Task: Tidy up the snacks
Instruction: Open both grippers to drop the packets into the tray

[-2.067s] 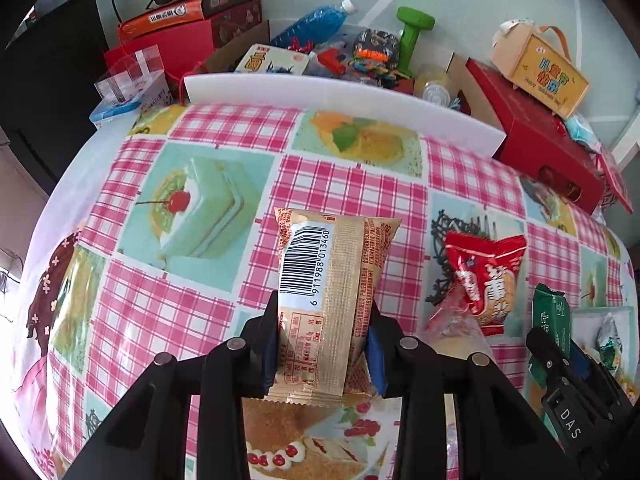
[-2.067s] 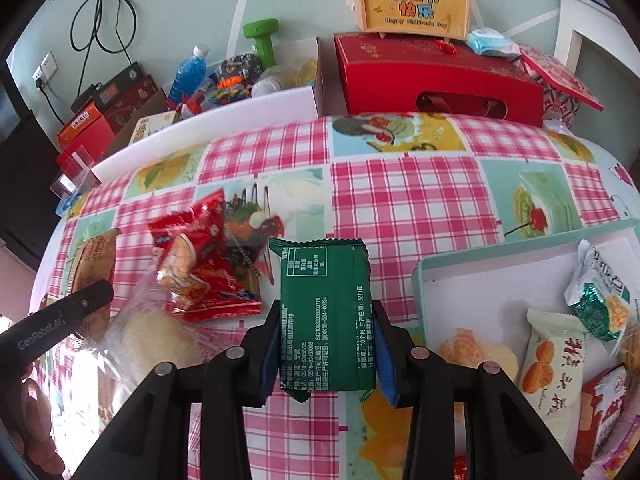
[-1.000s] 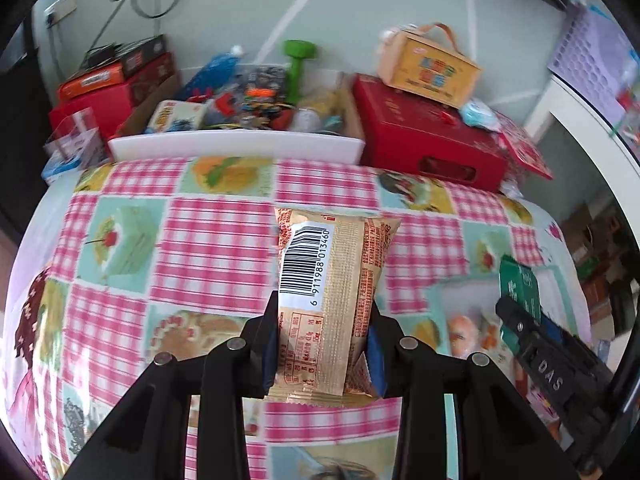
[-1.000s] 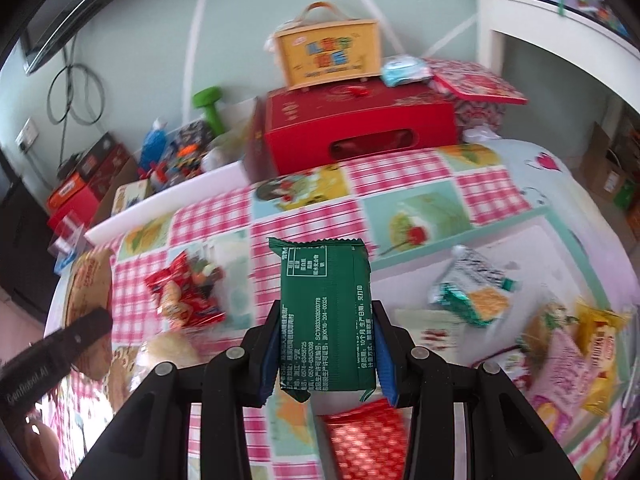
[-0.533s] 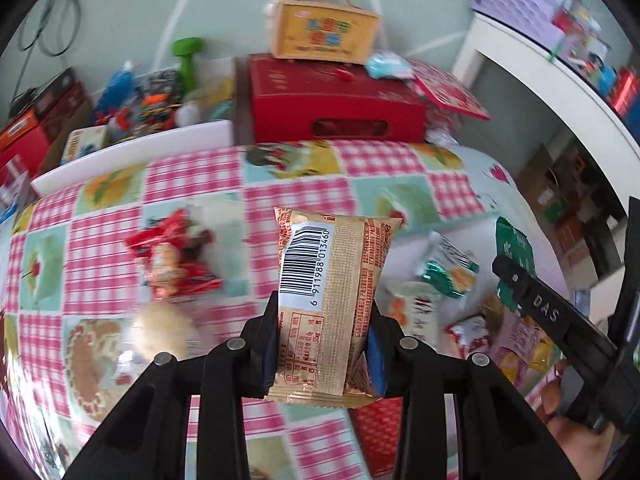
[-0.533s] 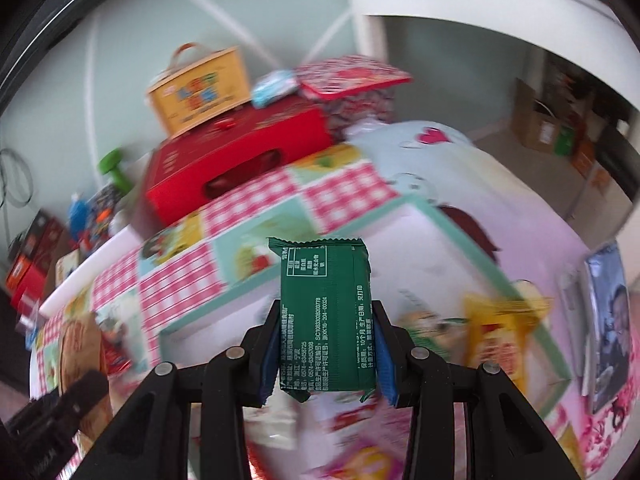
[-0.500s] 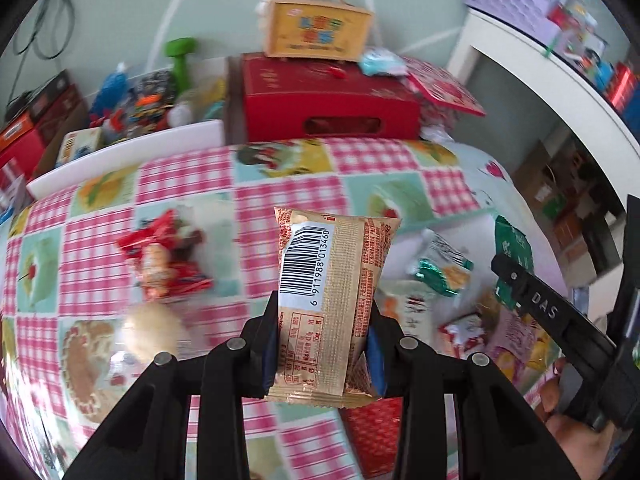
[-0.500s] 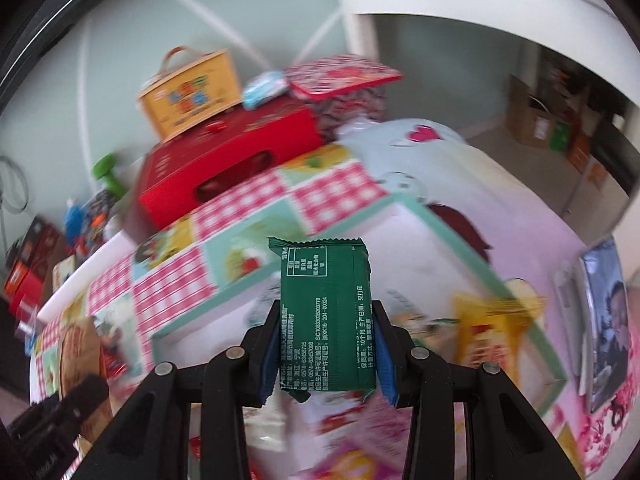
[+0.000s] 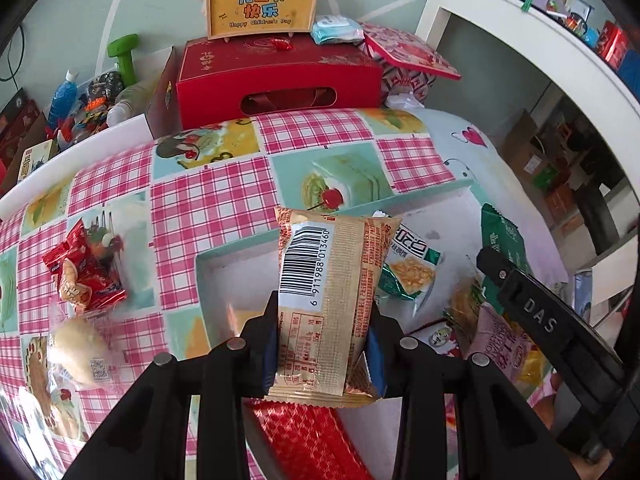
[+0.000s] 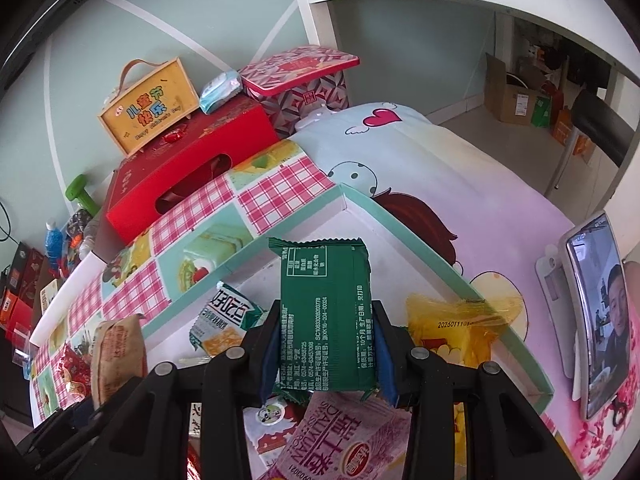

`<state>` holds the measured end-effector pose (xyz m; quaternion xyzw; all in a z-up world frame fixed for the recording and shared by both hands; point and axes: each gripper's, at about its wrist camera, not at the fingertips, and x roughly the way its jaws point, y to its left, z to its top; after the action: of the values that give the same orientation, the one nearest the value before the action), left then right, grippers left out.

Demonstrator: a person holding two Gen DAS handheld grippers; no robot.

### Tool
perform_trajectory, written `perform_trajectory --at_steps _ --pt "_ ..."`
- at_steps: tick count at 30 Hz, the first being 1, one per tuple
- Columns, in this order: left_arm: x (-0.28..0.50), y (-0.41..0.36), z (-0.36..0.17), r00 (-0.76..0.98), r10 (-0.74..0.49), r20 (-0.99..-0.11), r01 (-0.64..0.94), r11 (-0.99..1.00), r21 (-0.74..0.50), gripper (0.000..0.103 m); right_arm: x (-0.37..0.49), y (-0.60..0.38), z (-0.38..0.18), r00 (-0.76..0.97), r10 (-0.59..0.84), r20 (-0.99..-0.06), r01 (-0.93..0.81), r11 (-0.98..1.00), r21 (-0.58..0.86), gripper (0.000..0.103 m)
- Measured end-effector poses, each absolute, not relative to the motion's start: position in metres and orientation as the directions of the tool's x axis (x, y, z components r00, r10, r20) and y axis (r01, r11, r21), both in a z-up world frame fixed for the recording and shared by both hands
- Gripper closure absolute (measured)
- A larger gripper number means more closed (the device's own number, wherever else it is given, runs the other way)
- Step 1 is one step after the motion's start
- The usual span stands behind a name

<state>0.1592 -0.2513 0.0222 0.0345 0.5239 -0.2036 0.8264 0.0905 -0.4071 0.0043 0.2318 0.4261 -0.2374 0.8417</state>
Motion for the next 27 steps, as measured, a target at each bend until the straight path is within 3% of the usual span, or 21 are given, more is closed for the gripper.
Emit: perform_trajectory --at_steps 14,16,18,21,24,27 --pt "0.17 -0.261 -0.001 0.341 -0.252 -0.906 0.329 0.934 -0.137 0.063 0.099 -0.402 -0.001 0.513 -0.199 -0.835 0.578 0.799 0.165 0.06" --pt "0.17 -0.259 -0.001 0.339 -0.253 -0.906 0.322 0.936 -0.141 0.045 0.099 -0.401 -0.001 0.514 -0.197 -0.835 0.577 0.8 0.166 0.06" --pt "0.17 -0.257 0.0 0.347 -0.25 -0.904 0.312 0.94 -0.14 0.037 0.099 -0.401 0.0 0.513 -0.197 -0.835 0.576 0.8 0.165 0.056" --pt "0.169 -0.253 0.003 0.352 -0.243 -0.904 0.305 0.943 -0.135 0.036 0.101 -0.399 0.001 0.51 -0.197 -0.837 0.569 0.807 0.157 0.043" --pt "0.167 -0.247 0.009 0.363 -0.243 -0.899 0.3 0.944 -0.134 0.035 0.101 -0.398 0.002 0.511 -0.196 -0.837 0.564 0.812 0.154 0.038" --pt "0.165 -0.24 0.014 0.371 -0.242 -0.896 0.286 0.948 -0.138 0.025 0.102 -0.398 0.003 0.509 -0.2 -0.837 0.559 0.816 0.145 0.03"
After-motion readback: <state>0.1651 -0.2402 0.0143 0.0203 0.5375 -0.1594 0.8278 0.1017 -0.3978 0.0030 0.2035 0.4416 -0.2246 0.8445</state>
